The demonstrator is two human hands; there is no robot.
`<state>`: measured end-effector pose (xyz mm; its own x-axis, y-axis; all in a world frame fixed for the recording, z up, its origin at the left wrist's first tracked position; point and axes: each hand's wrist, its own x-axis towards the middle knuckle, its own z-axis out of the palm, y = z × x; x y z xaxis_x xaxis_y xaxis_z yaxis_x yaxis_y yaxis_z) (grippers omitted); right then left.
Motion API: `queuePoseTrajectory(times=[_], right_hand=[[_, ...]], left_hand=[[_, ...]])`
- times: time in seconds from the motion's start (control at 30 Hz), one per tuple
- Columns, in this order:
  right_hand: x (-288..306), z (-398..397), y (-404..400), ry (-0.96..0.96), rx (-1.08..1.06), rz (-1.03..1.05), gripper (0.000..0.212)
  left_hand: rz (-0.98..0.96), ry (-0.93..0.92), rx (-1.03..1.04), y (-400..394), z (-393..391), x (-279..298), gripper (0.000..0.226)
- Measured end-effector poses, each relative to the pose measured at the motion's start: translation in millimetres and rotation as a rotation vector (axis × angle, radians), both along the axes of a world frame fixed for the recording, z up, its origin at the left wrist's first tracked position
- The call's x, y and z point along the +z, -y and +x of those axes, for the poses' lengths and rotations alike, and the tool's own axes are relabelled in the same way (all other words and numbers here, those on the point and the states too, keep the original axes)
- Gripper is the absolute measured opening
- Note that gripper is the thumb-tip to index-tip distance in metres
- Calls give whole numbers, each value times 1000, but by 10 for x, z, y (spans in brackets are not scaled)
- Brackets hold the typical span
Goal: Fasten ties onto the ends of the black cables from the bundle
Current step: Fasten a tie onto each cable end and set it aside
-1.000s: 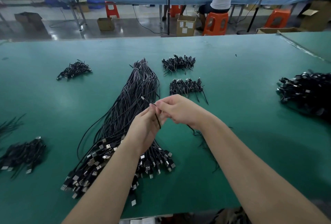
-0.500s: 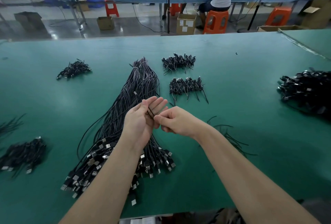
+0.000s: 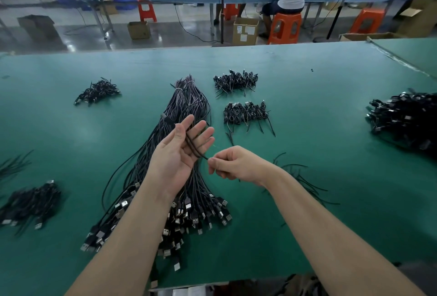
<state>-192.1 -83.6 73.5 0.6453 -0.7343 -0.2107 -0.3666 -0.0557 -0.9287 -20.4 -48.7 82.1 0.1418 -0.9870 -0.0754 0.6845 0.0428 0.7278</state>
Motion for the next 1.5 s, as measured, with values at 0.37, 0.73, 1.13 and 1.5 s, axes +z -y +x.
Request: queuePoseTrajectory(times=[0.37,0.73,1.13,1.5], right_hand=[[-60,33,20,10,-27,22,27],[154,-128,217,-44,68,39,35],[407,75,215,-52,-28,106,32],[288,191,115,-126,14,-104,34]], left_hand=[[-119,-13,-99,-70,53,-27,36],[-132,281,-482,-288,321,-37,38],[94,511,-170,-166,8,-430,38],[165,61,51,39,-100,-264,34]])
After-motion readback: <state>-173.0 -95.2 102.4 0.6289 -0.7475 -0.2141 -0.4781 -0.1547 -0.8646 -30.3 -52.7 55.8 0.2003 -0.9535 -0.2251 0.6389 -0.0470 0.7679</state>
